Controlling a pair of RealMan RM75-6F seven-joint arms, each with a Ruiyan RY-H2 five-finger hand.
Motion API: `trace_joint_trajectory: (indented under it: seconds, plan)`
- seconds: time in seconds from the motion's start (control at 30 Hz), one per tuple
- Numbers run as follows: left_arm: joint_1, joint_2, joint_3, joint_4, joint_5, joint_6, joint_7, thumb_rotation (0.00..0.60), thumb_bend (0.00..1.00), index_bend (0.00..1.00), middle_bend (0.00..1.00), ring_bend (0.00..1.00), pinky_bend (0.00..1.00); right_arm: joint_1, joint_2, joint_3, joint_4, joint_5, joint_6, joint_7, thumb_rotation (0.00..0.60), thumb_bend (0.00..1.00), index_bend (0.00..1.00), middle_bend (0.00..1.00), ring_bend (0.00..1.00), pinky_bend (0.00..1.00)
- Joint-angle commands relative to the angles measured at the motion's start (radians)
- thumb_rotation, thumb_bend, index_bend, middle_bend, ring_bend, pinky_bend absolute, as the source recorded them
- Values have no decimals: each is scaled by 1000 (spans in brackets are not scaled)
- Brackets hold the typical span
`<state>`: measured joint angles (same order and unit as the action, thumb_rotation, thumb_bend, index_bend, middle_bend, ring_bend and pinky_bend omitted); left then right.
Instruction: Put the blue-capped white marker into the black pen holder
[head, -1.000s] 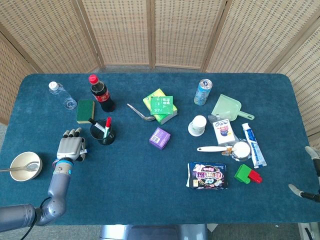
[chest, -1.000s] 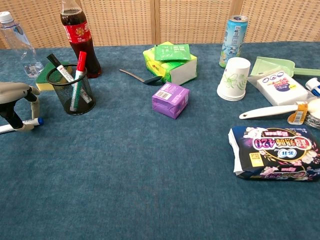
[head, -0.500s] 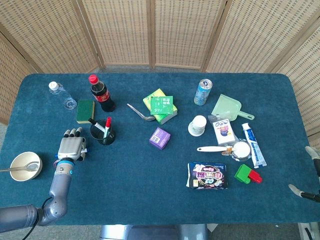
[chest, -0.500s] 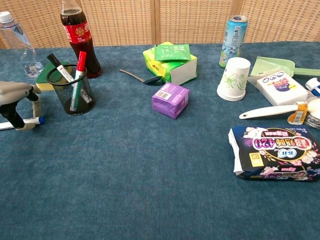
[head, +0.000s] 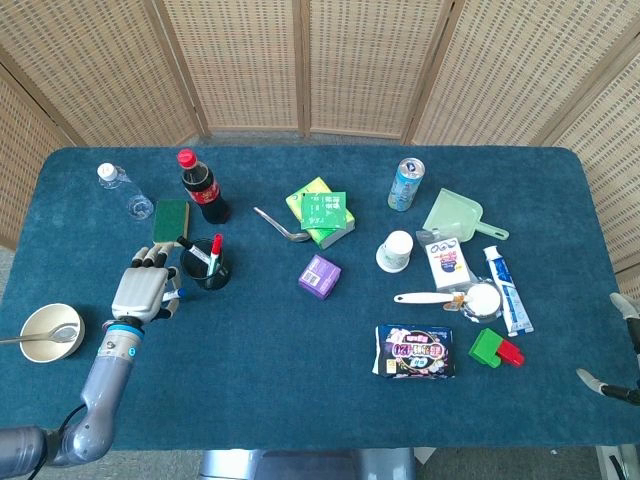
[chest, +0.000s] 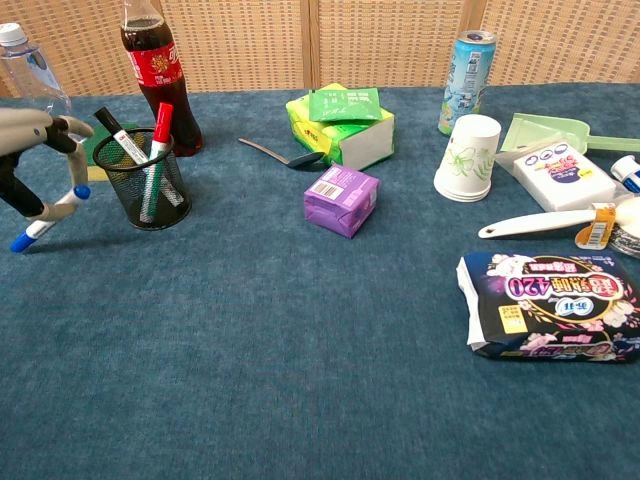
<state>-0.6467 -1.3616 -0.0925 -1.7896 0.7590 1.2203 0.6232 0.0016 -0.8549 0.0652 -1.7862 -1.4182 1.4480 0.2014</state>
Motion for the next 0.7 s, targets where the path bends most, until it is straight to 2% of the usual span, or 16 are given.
trace_joint_trajectory:
  seconds: [0.03,0.33,0.47,0.6,0.7]
  plan:
    - [21,42,0,-53,53,15,-37,600,433,533,0,0,0,0,-1,0,0,1,-1,-1,600,0,67,0,0,0]
    - [60,149,-4,-189,188,26,-136,600,432,535,0,0,0,1,-2,0,-1,1,-1,-5,600,0,66,0,0,0]
    - [67,215,-28,-249,224,7,-205,600,430,535,0,0,0,3,-5,-2,-2,1,-5,-13,600,0,67,0,0,0]
    - [66,247,-75,-253,269,-2,-295,600,426,539,0,0,0,5,-8,-4,-4,-2,-7,-22,600,0,66,0,0,0]
    - [68,240,-105,-196,327,-18,-415,600,423,551,0,0,0,6,-8,-4,-4,0,-9,-23,600,0,66,0,0,0]
